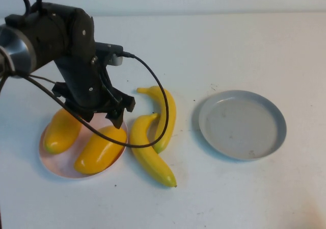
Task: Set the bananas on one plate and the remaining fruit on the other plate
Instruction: Put one type of fruit in the left plate
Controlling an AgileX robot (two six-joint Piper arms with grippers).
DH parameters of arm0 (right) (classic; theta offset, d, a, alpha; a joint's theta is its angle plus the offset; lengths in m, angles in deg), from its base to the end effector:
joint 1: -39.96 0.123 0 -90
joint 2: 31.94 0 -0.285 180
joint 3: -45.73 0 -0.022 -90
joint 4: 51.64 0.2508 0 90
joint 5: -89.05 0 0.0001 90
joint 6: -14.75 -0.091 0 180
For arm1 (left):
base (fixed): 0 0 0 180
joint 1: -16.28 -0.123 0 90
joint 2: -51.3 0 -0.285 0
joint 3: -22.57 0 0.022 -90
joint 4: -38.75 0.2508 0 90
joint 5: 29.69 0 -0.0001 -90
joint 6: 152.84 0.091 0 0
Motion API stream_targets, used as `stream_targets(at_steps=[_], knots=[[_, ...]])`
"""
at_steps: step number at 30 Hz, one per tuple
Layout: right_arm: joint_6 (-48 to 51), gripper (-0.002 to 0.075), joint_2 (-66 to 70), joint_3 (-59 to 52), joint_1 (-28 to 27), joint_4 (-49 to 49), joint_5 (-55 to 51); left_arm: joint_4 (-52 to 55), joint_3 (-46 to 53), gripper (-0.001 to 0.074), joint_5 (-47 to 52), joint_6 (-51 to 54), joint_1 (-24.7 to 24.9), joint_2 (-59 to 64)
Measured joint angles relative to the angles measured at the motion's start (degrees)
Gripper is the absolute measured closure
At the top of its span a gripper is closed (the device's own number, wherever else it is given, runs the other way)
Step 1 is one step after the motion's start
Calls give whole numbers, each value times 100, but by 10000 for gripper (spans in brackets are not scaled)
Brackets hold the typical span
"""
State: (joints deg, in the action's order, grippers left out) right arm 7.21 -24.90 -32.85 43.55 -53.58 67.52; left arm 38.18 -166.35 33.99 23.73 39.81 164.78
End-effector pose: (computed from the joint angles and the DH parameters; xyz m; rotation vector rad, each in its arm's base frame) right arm 0.0524 0.0022 0.1721 0.0436 1.8706 0.1007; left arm 0.3483 -0.1526 0.2535 0.5085 2.8987 -0.0841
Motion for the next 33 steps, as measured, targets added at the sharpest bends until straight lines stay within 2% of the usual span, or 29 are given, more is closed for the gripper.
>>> stream_targets(at_steps=[3, 6, 8, 11, 18, 27, 33], knots=[[0, 743, 0, 0, 0, 0, 0, -87, -147, 398, 372, 46, 0, -193], [0, 743, 0, 0, 0, 0, 0, -82, -320, 620, 567, 343, 0, -402], [0, 743, 0, 0, 0, 0, 0, -21, -395, 688, 601, 442, 0, -550], [0, 743, 0, 0, 0, 0, 0, 173, -397, 722, 643, 494, 0, -741], [0, 743, 0, 0, 0, 0, 0, 334, 217, 735, 373, 439, 0, -1776], [0, 743, 0, 0, 0, 0, 0, 314, 2261, 736, -863, 141, 0, -4176], [0, 743, 0, 0, 0, 0, 0, 231, 3883, 737, -2290, -3, 0, -5596]])
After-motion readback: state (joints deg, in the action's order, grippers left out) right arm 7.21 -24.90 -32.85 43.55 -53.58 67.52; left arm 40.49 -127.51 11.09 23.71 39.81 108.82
